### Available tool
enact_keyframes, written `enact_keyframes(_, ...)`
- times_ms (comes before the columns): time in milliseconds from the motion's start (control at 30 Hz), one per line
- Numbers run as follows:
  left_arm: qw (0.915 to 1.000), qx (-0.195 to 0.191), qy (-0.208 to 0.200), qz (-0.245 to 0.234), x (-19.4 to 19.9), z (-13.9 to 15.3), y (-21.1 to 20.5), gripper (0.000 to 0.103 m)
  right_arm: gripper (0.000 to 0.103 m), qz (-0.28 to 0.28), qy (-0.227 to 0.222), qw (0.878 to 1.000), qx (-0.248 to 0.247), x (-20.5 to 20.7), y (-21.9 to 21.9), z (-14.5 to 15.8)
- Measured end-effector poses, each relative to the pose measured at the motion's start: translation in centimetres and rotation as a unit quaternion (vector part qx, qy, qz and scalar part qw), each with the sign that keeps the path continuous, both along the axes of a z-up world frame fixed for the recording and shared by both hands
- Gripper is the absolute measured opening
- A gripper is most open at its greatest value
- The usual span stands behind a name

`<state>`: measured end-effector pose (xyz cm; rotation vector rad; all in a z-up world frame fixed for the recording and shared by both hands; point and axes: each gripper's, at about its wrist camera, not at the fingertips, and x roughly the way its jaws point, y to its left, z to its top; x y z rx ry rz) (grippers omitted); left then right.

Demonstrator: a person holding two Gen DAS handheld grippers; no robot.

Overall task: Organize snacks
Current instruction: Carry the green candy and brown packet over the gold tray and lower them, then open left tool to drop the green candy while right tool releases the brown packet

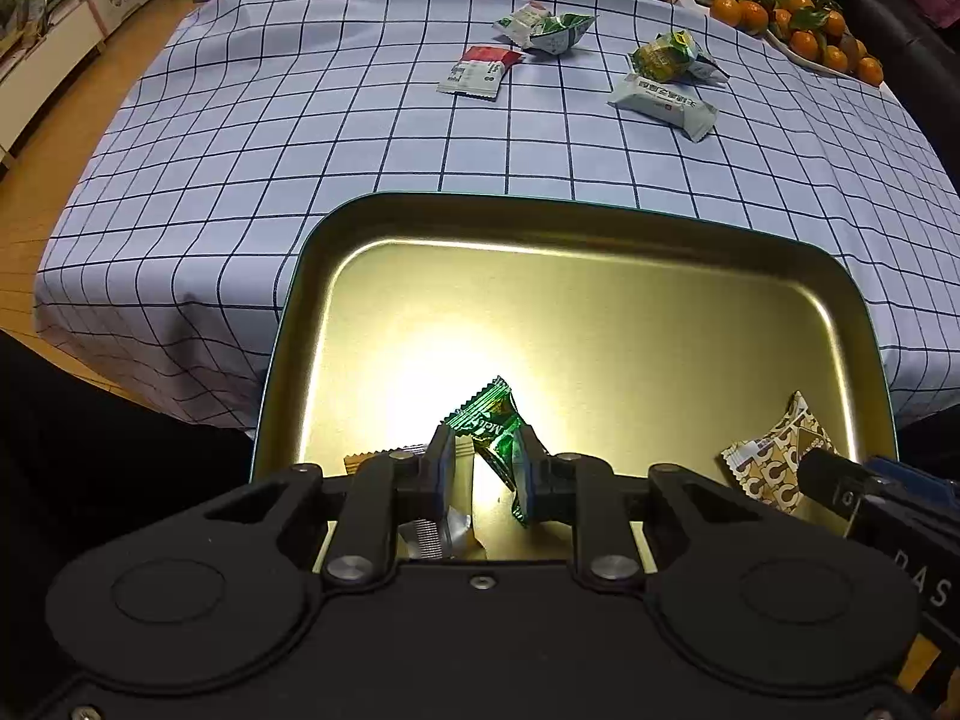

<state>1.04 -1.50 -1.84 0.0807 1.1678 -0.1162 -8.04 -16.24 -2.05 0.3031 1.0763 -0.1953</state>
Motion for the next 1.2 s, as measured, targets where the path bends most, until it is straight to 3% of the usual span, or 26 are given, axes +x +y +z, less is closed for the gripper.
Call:
enact_keyframes(867, 0.9999, 0.005, -0.005, 0.011, -0.1, 0.6, 0.7, 0.031, 0.044, 0.011, 0.011, 1.000, -0.021, -0.4, 0.5, 0.6)
enact_keyframes(1200, 0.9996, 0.012, -0.022, -0.015, 1.6, 3.2, 0.4, 0.031, 0.044, 0.046, 0.020, 0.998, -0.044, 1.2, 0.6, 1.8)
